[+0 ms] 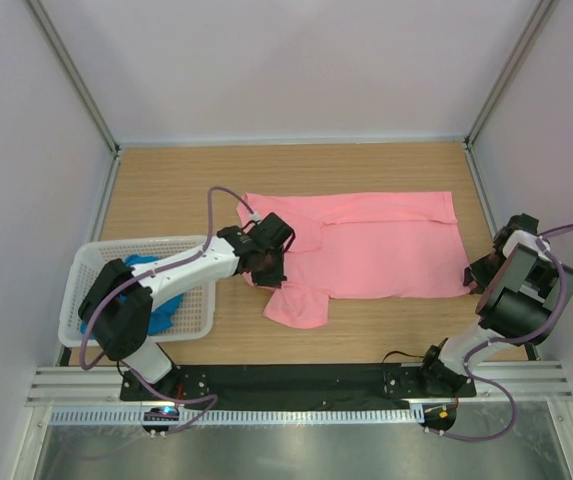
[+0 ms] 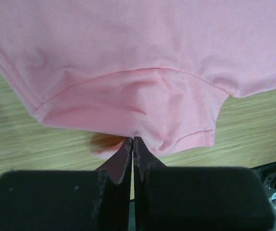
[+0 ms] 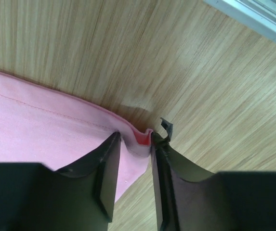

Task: Fold and stack the t-shirts
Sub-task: Fold the tshirt

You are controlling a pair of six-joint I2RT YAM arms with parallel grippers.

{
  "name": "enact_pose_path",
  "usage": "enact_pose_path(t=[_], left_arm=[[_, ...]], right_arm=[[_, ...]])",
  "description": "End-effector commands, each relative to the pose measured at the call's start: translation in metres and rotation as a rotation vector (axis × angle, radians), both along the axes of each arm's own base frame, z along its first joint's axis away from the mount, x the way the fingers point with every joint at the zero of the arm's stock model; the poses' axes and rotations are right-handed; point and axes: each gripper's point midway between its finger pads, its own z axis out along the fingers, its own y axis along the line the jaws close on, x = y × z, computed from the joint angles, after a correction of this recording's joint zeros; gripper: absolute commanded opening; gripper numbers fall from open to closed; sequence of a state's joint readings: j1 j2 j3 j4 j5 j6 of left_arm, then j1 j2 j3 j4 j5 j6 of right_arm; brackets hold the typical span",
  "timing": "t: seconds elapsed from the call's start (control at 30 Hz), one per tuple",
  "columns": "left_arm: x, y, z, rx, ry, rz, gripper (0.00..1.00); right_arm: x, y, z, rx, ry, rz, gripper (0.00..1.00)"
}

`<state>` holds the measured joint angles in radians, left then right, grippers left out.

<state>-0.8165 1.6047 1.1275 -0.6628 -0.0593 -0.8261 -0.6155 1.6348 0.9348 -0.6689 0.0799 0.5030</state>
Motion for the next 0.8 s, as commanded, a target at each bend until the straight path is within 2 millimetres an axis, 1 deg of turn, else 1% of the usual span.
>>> enact_pose_path(t=[0.0,0.03,0.07,0.1,0.17,0.2,0.27,0.37,0.5,0.6,0.67,0.7,0.73,0.77], left_arm=[[0.005,0.002,0.022,-0.034,-0.062,0.006,0.0],[0.005,0.003,0.022,-0.034,-0.066,0.01,0.0],[0.005,0.005,0.024,-0.033,-0.072,0.016,0.0],[0.005,0.005,0.028,-0.044,-0.083,0.02,0.0],[0.003,0.009,0.026,-0.037,-0.085,0.025,0.0],[0.003,0.009,0.028,-0.041,-0.089,0.023,0.0],[0.001,0.011,0.028,-0.039,-0.087,0.025,0.0],[0.001,0.014,0.033,-0.046,-0.1,0.031,0.0],[0.004,0.017,0.043,-0.046,-0.135,0.04,0.0],[0.011,0.02,0.052,-0.038,-0.162,0.043,0.0],[0.021,0.023,0.061,-0.042,-0.185,0.069,0.0],[0.026,0.024,0.062,-0.041,-0.187,0.077,0.0],[0.031,0.023,0.069,-0.057,-0.194,0.085,0.0],[0.035,0.024,0.07,-0.062,-0.19,0.095,0.0]], right_arm=[[-0.004,-0.009,-0.003,-0.051,0.01,-0.016,0.34],[-0.004,-0.009,-0.002,-0.051,0.01,-0.018,0.31],[-0.007,-0.007,-0.001,-0.043,0.023,-0.019,0.25],[-0.009,-0.007,-0.002,-0.041,0.033,-0.024,0.24],[-0.012,-0.007,-0.001,-0.043,0.053,-0.025,0.22],[-0.013,-0.008,-0.002,-0.047,0.06,-0.025,0.19],[-0.017,-0.007,-0.001,-0.05,0.075,-0.016,0.17],[-0.019,-0.004,0.002,-0.043,0.067,-0.009,0.14],[-0.017,0.001,0.011,-0.033,0.038,0.001,0.1],[-0.013,0.004,0.018,-0.023,0.006,-0.004,0.07],[-0.004,0.003,0.025,-0.022,-0.027,-0.007,0.02],[-0.001,0.005,0.028,-0.012,-0.035,-0.008,0.02],[0.007,0.002,0.034,-0.016,-0.054,-0.005,0.01],[0.009,0.003,0.037,-0.01,-0.055,-0.001,0.01]])
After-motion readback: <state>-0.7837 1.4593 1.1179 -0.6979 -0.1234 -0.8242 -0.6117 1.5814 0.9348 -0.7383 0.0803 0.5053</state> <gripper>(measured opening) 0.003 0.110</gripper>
